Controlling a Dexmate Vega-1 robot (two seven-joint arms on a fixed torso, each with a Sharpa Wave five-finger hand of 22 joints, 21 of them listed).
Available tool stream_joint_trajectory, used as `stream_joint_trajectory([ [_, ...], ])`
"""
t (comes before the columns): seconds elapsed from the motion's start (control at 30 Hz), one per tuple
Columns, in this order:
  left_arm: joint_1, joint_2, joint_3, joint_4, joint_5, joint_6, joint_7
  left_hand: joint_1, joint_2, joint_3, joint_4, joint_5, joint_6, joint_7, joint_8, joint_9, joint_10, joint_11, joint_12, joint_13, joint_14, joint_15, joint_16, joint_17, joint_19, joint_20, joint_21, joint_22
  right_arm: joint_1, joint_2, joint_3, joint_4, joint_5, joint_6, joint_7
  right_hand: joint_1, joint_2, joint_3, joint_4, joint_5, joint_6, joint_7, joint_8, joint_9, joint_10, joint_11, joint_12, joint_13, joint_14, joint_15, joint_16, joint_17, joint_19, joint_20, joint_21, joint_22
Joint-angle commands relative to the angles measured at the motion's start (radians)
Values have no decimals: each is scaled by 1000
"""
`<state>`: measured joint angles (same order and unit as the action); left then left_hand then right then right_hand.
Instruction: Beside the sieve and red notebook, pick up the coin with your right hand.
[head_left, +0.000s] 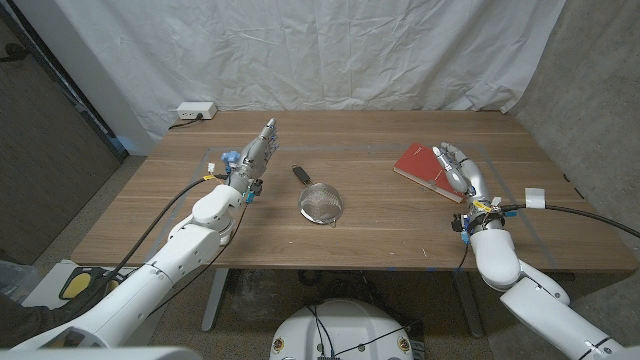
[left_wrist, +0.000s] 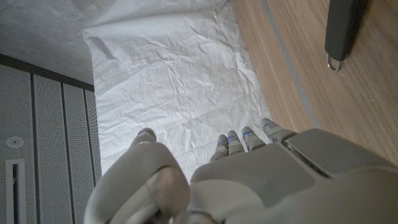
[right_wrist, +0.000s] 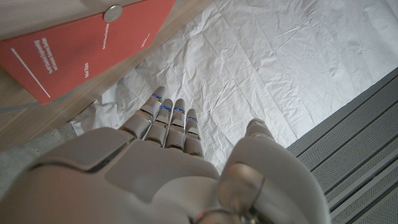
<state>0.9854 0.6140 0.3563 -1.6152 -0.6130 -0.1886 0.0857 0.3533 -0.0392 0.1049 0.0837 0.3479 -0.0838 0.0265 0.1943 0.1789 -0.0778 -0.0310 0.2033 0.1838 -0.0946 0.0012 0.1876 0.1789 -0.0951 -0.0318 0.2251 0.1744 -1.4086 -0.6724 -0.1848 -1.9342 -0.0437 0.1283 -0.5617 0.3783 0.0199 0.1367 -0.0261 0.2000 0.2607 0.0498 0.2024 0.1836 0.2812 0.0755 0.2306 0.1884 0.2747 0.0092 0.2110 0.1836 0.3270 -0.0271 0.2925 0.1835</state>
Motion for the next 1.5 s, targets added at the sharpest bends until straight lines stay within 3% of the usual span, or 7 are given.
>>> stream_joint_trajectory([
  [0.03,-8,-5,3,9,3,-9,-9,7,6,-3,3,6,1,-3,4,6,-1,-5,0,3,-1,-7,0,4,-4,-45,-3,5,-20,-9,0,-45,-98,-88,-51,19,2,3,-13,-3,0,-8,-1,6,-18,-4,-9,2,36,1,10,3,38,4,12,5],
  [0.3,-19,-18,6,40,-4,-25,-27,8,7,-4,3,5,2,-2,4,6,-2,-5,0,3,-3,-8,-1,4,-4,-42,-5,5,-21,-11,-6,-72,-131,-136,-61,43,6,11,-31,-4,4,-27,-2,7,-5,-14,-6,1,54,13,2,1,101,49,26,4],
  [0.4,-19,-21,6,48,-6,-28,-29,8,7,-4,3,5,2,-2,4,6,-2,-4,-1,3,-4,-7,-1,4,-3,-42,-5,5,-19,-12,-9,-77,-137,-146,-62,54,13,16,-37,-5,9,-44,-1,7,-3,-18,-6,1,36,13,-9,1,94,70,19,4],
  [0.7,-19,-21,0,57,-7,-43,-33,8,8,-6,3,5,2,-4,4,6,-1,-8,0,3,-5,-7,-1,4,-5,-40,-7,5,-16,-15,-26,-96,-182,-189,-80,68,19,23,-45,-7,31,-53,6,8,12,-23,-2,1,36,11,-13,0,90,73,12,3],
  [0.87,-22,-27,1,70,-13,-52,-43,9,8,-7,3,5,2,-4,4,6,-2,-6,-1,3,-5,-7,-1,4,-5,-39,-8,5,-10,-9,-51,-106,-245,-236,-117,140,26,49,-90,-6,67,-76,15,10,40,-36,6,2,53,2,-14,-3,98,71,3,2],
  [1.0,-23,-28,1,76,-13,-56,-47,9,9,-8,3,5,3,-4,4,6,-2,-5,-1,3,-5,-6,-1,4,-6,-38,-9,5,-5,-1,-72,-118,-283,-285,-135,166,22,55,-106,-5,83,-88,19,10,47,-39,7,2,58,1,-15,-4,102,68,0,2],
  [1.5,-25,-29,-6,95,-26,-68,-62,10,11,-12,3,4,4,4,4,7,0,8,-1,3,-3,1,0,4,-6,-37,-12,6,32,31,-147,-94,-377,-358,-216,225,-2,64,-136,5,143,-101,35,13,66,-50,10,1,48,-2,-23,-5,91,64,-18,2],
])
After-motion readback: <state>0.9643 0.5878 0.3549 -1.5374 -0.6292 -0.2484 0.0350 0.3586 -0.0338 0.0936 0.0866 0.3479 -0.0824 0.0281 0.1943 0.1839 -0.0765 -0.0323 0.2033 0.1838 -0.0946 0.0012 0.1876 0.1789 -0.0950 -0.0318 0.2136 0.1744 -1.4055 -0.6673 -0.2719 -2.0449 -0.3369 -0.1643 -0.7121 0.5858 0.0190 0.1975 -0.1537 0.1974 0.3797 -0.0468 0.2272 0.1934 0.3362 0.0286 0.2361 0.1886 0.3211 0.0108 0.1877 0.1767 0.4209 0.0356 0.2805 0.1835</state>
